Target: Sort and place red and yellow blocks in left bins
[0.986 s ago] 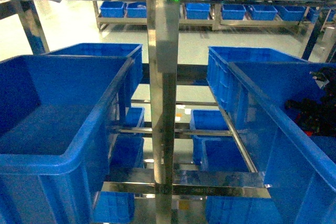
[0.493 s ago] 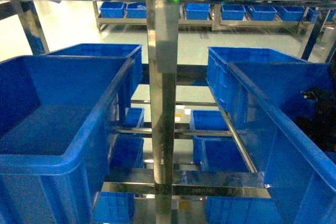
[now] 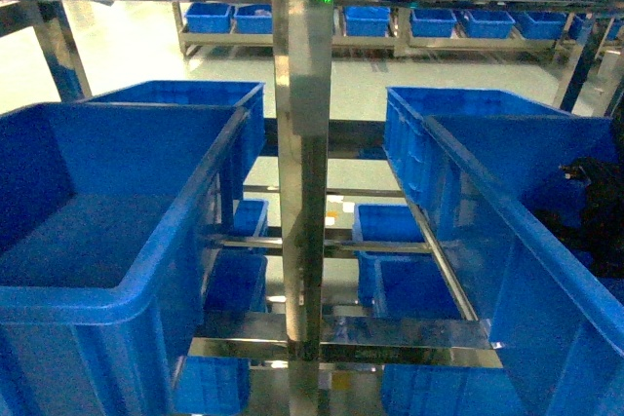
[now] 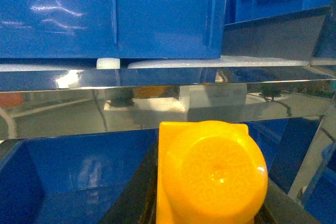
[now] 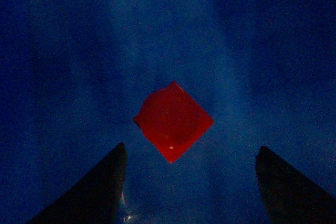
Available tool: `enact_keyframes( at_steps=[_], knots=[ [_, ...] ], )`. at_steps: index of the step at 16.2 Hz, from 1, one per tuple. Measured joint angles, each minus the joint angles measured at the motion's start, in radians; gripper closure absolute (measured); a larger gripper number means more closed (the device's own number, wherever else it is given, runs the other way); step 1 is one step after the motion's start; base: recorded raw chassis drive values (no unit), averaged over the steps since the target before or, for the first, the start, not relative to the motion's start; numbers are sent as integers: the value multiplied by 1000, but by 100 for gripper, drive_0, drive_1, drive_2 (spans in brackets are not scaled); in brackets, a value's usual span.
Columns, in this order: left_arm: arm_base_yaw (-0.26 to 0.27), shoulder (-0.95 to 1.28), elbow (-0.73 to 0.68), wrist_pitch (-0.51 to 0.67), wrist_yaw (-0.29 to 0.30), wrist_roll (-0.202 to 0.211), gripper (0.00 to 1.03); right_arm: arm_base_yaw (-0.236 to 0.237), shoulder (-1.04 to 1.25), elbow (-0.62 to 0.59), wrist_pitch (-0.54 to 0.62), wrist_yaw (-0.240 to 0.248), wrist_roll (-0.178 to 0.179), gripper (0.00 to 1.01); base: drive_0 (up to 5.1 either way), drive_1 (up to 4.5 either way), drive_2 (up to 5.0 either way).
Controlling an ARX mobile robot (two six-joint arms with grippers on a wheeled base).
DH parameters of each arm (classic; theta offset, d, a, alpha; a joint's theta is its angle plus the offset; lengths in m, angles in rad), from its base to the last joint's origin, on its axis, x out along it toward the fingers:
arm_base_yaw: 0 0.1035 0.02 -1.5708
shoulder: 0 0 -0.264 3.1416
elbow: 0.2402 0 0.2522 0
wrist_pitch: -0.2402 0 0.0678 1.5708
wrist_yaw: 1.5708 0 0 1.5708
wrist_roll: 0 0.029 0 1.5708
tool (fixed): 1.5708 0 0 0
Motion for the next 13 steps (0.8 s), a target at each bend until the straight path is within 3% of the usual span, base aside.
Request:
enact_keyframes(
  at_steps=[1, 3, 7, 9, 13],
  knots=[
    [0, 0, 0, 0, 0, 0, 76, 0, 0, -5, 5, -1, 0, 14, 0, 0, 0],
    [0, 0, 0, 0, 0, 0, 76, 8, -9, -26, 20, -3, 1, 1, 0, 0, 0],
    [0, 0, 0, 0, 0, 0, 76, 58, -153, -154, 100, -39, 4, 3, 0, 0, 0],
    [1, 0, 0, 0, -2, 0, 76, 82, -250, -246, 162, -44, 24, 3, 0, 0, 0],
    [0, 0, 0, 1, 2, 0, 76, 109, -324, -342, 224, -12, 34, 3, 0, 0, 0]
  ],
)
